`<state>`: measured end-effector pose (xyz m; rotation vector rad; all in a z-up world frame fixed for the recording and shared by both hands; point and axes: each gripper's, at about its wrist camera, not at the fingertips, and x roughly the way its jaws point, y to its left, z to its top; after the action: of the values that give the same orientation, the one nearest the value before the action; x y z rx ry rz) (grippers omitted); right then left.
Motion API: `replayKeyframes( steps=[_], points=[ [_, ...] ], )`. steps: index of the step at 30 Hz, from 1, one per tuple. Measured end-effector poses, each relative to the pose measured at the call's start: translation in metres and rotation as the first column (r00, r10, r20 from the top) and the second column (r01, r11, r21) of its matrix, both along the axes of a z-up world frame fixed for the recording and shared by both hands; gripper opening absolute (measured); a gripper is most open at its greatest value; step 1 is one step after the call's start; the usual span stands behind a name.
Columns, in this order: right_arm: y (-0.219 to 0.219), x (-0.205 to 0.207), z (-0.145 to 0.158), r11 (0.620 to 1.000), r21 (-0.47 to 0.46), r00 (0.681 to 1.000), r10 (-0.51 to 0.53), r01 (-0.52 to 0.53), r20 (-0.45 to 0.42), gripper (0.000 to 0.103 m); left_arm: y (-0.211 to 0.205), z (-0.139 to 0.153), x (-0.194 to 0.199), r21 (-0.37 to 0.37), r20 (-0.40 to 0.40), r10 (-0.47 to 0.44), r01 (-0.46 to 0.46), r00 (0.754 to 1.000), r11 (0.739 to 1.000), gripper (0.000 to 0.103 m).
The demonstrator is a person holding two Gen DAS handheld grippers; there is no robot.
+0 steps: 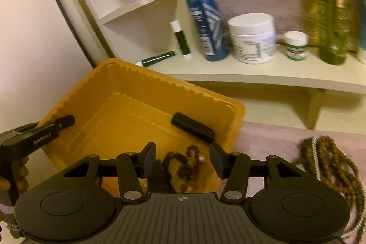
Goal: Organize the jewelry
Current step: 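Move the right tool to the bead necklace pile and lower onto it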
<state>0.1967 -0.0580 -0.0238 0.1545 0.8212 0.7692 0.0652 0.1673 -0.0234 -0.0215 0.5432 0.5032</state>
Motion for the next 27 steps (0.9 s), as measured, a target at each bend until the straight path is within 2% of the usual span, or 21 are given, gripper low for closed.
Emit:
replayKeyframes(
  steps=[10,19,27],
  points=[
    [-0.066,-0.016,-0.004,0.993,-0.041,0.994,-0.11,0.11,0.003,0.052,0.002,-0.002,0.001,-0.003,-0.002,0.005,-0.005,1.0,1.0,0.015],
    [-0.128,-0.033,-0.019,0.97,-0.11,0.976,-0.218,0.215,-0.009,0.052,0.003,-0.003,0.003,0.0,-0.006,0.008,-0.008,1.0,1.0,0.015],
    [-0.157,-0.037,-0.029,0.95,-0.145,0.959,-0.283,0.277,-0.018,0.052,0.003,-0.004,0.004,0.004,-0.009,0.008,-0.008,1.0,1.0,0.015]
  ],
)
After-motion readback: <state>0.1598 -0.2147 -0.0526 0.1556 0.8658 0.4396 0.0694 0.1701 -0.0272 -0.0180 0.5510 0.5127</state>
